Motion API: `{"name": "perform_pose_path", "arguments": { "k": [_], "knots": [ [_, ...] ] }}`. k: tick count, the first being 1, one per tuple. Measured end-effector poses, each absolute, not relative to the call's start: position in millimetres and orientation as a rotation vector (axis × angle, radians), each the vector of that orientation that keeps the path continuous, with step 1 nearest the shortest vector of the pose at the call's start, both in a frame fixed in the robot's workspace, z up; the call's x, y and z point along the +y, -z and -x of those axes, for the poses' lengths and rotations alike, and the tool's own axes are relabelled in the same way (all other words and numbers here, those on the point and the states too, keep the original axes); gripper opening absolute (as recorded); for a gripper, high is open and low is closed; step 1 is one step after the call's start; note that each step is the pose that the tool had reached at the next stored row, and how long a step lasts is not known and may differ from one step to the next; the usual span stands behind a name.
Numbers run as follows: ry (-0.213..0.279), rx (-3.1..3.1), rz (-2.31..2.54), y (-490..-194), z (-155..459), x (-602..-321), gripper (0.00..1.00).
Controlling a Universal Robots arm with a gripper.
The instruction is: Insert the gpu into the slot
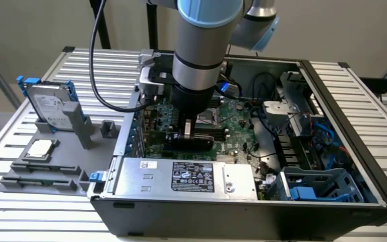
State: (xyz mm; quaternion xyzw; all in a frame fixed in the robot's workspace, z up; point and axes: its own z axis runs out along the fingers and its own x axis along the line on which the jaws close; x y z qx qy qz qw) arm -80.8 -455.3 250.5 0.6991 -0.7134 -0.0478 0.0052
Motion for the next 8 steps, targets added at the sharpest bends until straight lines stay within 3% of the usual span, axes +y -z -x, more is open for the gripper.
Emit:
{"name": "perform_pose_path", "arguments": {
  "k": [8],
  "knots": [
    [0.150,-2.230,-2.192,-248.3,80.9,-455.4,0.26]
  ]
}}
